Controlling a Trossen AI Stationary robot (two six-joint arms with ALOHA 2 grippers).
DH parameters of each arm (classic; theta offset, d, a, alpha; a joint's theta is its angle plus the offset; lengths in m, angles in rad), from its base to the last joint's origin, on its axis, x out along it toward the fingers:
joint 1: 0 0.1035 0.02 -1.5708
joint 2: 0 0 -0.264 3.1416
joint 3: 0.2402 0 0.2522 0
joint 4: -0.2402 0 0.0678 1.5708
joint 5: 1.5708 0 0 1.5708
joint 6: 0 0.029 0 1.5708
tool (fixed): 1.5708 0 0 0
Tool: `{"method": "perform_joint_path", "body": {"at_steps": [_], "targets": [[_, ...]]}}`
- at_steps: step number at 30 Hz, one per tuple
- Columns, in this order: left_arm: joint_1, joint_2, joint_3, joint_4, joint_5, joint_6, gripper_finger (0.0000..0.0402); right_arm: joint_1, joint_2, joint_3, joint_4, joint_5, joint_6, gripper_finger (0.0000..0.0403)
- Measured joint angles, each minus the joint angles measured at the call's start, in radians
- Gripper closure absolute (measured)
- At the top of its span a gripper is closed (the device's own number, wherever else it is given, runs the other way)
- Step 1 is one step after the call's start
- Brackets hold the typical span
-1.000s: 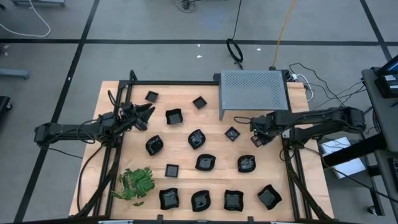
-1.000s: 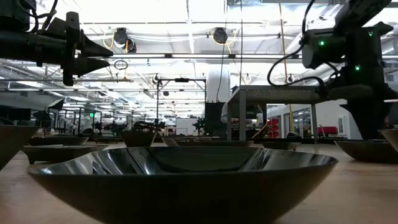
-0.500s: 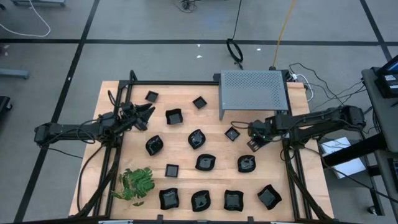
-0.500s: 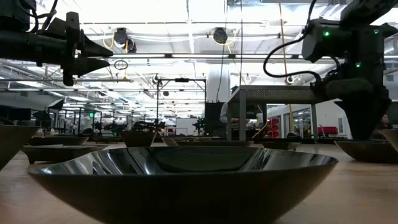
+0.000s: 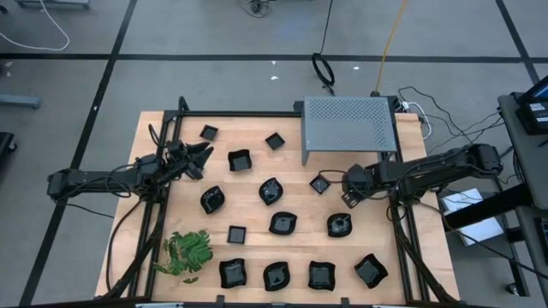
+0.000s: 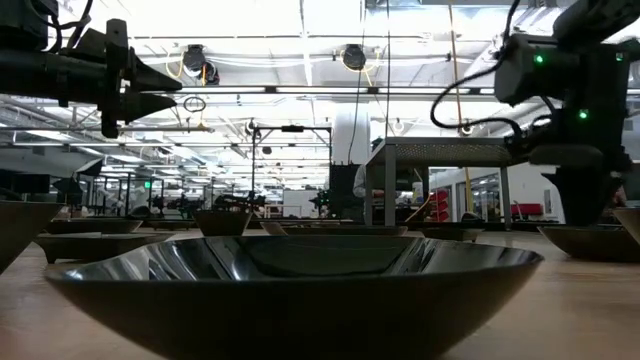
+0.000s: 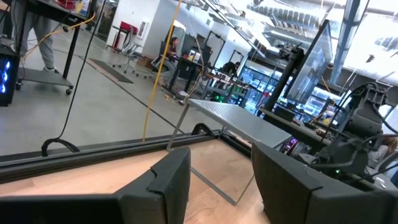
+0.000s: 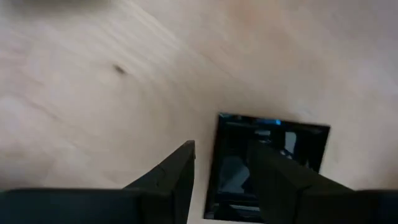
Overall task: Pick & Place Mini shaped plates
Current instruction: Put the black square plate on the shelf
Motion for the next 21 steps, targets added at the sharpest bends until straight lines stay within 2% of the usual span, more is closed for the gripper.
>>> {"method": "perform_joint_path", "body": {"at_steps": [12,21], "targets": [[0.000,0.000,0.000,0.000,0.000,0.000,0.0229,0.000,0.010,-0.079,0.057,0.001,0.042,0.0273],[0.000,0.000,0.000,0.000,0.000,0.000,0.0229,0.001,0.007,-0.081,0.075,-0.064,0.002,0.0346]]}}
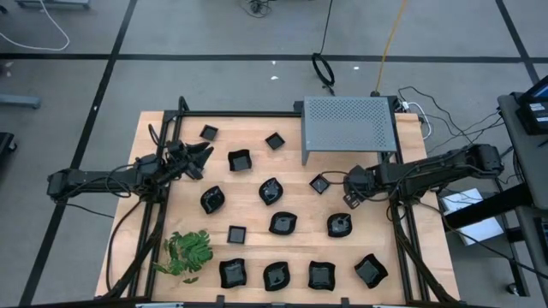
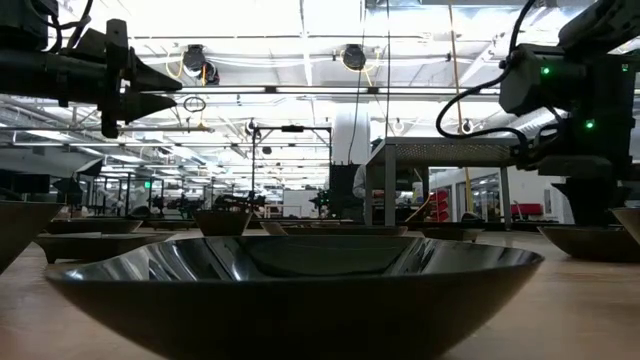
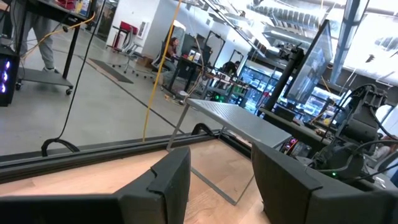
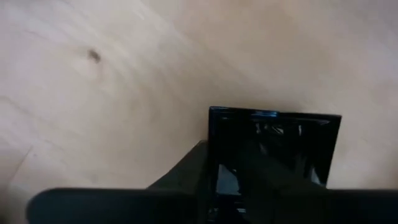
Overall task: Pick & Place Mini shaped plates
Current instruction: Put the black square plate on the shelf
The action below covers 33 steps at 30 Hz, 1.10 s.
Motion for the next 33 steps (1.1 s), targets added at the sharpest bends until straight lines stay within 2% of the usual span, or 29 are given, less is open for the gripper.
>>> {"method": "perform_joint_path", "body": {"at_steps": [6,11,18,25,33], "targets": [[0.000,0.000,0.000,0.000,0.000,0.000,0.0229,0.005,-0.032,0.000,0.001,-0.045,-0.040,0.0396],[0.000,0.000,0.000,0.000,0.000,0.000,0.0229,0.005,-0.094,-0.002,0.007,-0.098,-0.071,0.0399],[0.000,0.000,0.000,0.000,0.000,0.000,0.0229,0.005,-0.227,-0.004,0.087,-0.269,-0.182,0.0402],[0.000,0.000,0.000,0.000,0.000,0.000,0.0229,0.005,-0.352,-0.004,0.342,-0.387,-0.341,0.0403],[0.000,0.000,0.000,0.000,0.000,0.000,0.0229,0.005,-0.407,-0.004,0.757,-0.411,-0.435,0.0403]]}}
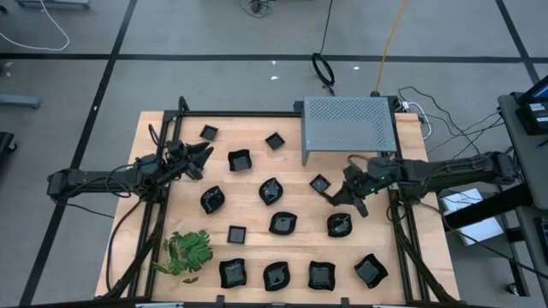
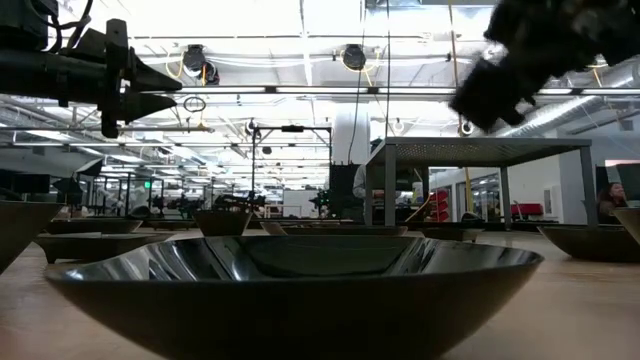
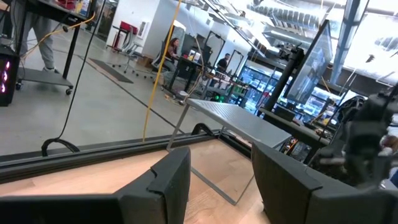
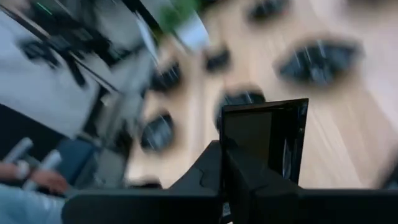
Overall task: Pick & Place Mini shaped plates
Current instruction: Put the black square plate on the shelf
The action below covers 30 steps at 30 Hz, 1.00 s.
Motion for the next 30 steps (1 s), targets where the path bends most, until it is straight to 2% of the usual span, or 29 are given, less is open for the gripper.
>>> {"method": "perform_joint_path", "body": {"at_steps": [4,7,12,15,20,25,30], "targets": [[0.000,0.000,0.000,0.000,0.000,0.000,0.0229,-0.023,0.006,0.002,0.238,0.002,-0.001,0.0403],[0.000,0.000,0.000,0.000,0.000,0.000,0.0229,-0.065,0.008,0.003,0.338,0.032,0.004,0.0403],[0.000,0.000,0.000,0.000,0.000,0.000,0.0229,-0.182,0.008,0.054,0.281,0.108,-0.028,0.0403],[0.000,0.000,0.000,0.000,0.000,0.000,0.0229,-0.271,0.008,0.108,0.168,0.108,-0.078,0.0403],[0.000,0.000,0.000,0.000,0.000,0.000,0.0229,-0.419,0.026,0.252,-0.160,0.149,-0.218,0.0403],[0.000,0.000,0.000,0.000,0.000,0.000,0.0229,-0.528,0.092,0.441,-0.529,0.377,-0.419,0.0403],[0.000,0.000,0.000,0.000,0.000,0.000,0.0229,-0.609,0.190,0.592,-0.846,0.625,-0.511,0.0403]]}}
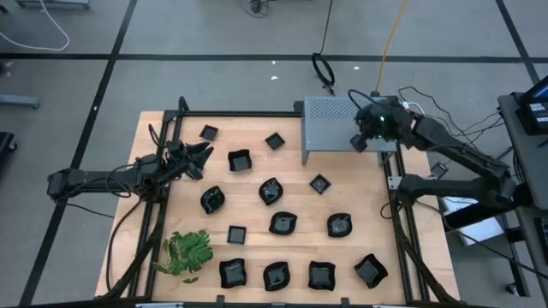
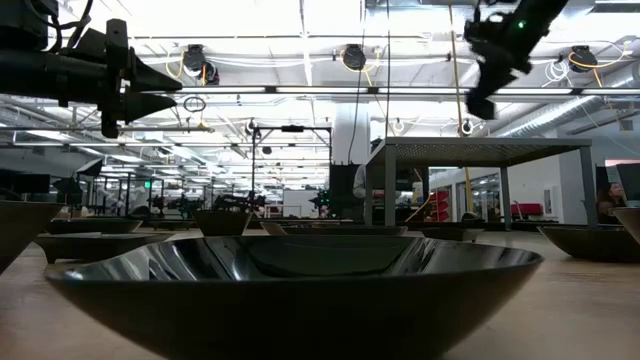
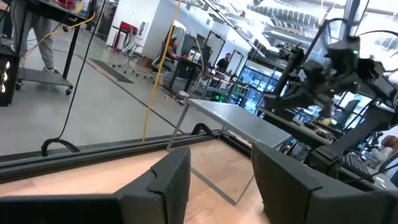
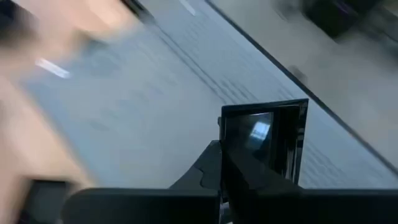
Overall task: Pick & Place Mini shaped plates
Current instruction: Put the black square plate on the shelf
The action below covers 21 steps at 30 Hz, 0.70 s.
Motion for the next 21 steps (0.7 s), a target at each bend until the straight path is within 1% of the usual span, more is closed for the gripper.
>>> {"method": "perform_joint_path", "body": {"at_steps": [2,4,6,13,17,19,21], "targets": [[0.000,0.000,0.000,0.000,0.000,0.000,0.0229,-0.030,0.036,0.027,-0.095,0.073,-0.016,0.0403],[0.000,0.000,0.000,0.000,0.000,0.000,0.0229,-0.061,0.068,0.031,-0.148,0.116,-0.026,0.0403],[0.000,0.000,0.000,0.000,0.000,0.000,0.0229,-0.093,0.096,0.026,-0.170,0.115,-0.026,0.0403],[0.000,0.000,0.000,0.000,0.000,0.000,0.0229,-0.172,0.198,0.012,-0.168,0.115,-0.049,0.0403],[0.000,0.000,0.000,0.000,0.000,0.000,0.0229,-0.202,0.228,0.012,-0.168,0.116,-0.055,0.0402],[0.000,0.000,0.000,0.000,0.000,0.000,0.0229,-0.211,0.231,0.012,-0.167,0.116,-0.055,0.0397],[0.000,0.000,0.000,0.000,0.000,0.000,0.0229,-0.212,0.231,0.012,-0.166,0.117,-0.055,0.0382]]}}
